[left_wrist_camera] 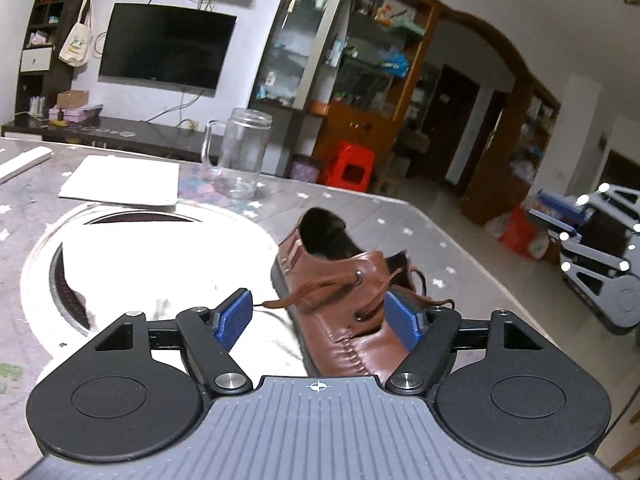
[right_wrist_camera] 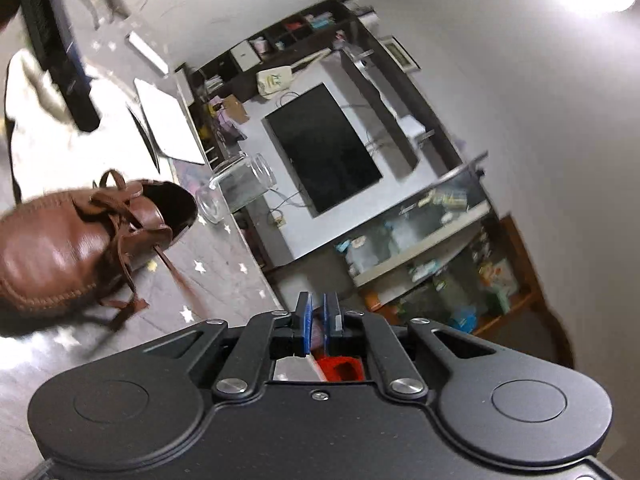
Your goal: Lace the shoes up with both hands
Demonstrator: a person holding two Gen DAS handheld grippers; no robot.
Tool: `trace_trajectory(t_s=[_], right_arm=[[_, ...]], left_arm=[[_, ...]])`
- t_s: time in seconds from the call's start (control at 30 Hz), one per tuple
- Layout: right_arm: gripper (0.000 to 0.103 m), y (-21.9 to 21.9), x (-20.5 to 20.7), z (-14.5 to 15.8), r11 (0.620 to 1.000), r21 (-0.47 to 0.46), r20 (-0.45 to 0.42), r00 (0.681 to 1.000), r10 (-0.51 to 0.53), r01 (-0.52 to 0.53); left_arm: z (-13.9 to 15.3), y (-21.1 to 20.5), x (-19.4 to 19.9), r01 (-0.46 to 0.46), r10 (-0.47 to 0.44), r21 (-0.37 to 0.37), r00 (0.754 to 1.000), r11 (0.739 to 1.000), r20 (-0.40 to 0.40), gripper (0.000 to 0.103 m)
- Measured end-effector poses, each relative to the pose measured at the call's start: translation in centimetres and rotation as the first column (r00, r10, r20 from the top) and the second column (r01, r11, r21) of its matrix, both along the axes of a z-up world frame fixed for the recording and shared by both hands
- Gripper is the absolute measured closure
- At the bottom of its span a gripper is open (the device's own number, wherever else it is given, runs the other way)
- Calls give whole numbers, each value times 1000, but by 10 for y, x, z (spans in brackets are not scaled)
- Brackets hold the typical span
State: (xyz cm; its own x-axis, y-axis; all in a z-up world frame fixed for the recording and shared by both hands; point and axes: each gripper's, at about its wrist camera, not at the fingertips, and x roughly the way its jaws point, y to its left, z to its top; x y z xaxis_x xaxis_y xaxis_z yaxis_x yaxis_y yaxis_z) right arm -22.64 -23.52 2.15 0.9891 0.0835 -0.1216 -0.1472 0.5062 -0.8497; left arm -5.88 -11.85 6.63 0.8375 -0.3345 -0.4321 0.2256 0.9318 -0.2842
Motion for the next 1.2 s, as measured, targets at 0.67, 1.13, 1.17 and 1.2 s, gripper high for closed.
trace_trajectory(t_s=[0.67, 1.13, 1.17, 1.2], right_arm=[[15, -59, -12, -21, 768, 598, -399, 916, 37, 229], [0, -92, 12, -39, 707, 622, -469, 883, -9, 337], [0, -95, 14, -40, 700, 626, -474, 881, -10, 345], [0, -97, 15, -41, 693, 629, -479, 878, -12, 353]], left_arm=[[-16, -14, -12, -46, 59, 239, 997, 970, -45, 19], [-33, -5, 1, -126, 158, 300, 984, 946, -86, 17], [-34, -4, 2, -128, 161, 299, 983, 946, -88, 17], [-35, -3, 2, -130, 163, 295, 983, 947, -91, 17]])
